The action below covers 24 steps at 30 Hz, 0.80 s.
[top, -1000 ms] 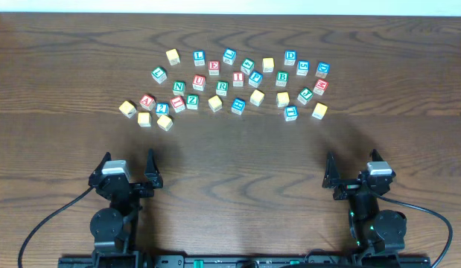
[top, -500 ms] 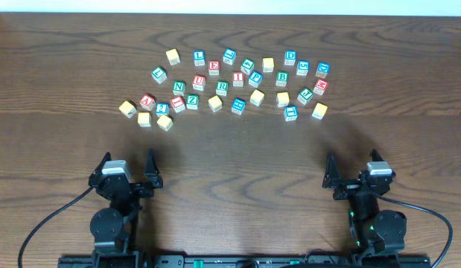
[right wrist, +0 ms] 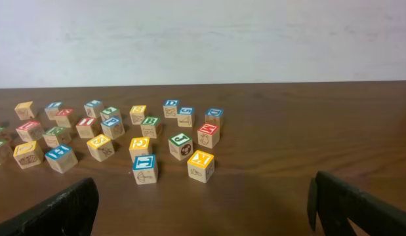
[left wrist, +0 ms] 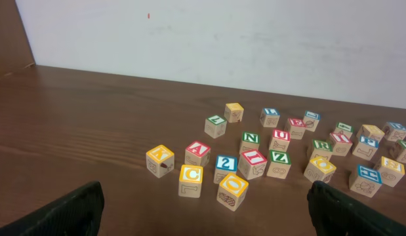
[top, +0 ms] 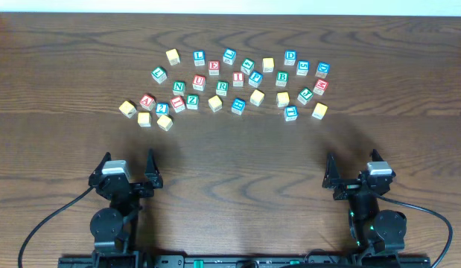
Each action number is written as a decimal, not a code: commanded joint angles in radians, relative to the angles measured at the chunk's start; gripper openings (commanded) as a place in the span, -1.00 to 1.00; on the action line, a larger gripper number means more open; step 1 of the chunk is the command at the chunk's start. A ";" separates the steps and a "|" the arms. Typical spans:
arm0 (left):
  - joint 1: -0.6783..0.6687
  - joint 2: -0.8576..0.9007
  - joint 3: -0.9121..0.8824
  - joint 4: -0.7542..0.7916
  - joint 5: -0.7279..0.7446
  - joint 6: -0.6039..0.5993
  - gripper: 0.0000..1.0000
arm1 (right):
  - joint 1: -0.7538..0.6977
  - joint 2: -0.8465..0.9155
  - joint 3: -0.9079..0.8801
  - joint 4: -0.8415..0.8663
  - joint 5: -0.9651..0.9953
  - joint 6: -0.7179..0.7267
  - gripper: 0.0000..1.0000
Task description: Spell out NEURIPS
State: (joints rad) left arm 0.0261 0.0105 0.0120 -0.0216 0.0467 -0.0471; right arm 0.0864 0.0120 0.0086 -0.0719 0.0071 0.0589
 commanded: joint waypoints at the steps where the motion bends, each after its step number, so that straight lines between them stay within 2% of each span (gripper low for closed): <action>1: 0.006 -0.005 -0.008 -0.048 -0.013 0.017 0.95 | 0.001 -0.004 -0.003 -0.003 -0.006 -0.005 0.99; 17: 0.006 -0.005 -0.008 -0.045 -0.014 0.017 0.95 | 0.000 -0.004 -0.003 -0.002 0.002 -0.008 0.99; 24: 0.006 -0.005 -0.006 -0.045 -0.013 0.017 0.95 | 0.000 -0.004 -0.003 -0.002 0.002 -0.084 0.98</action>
State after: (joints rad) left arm 0.0261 0.0105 0.0120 -0.0212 0.0467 -0.0471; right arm 0.0864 0.0120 0.0086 -0.0715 0.0074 0.0162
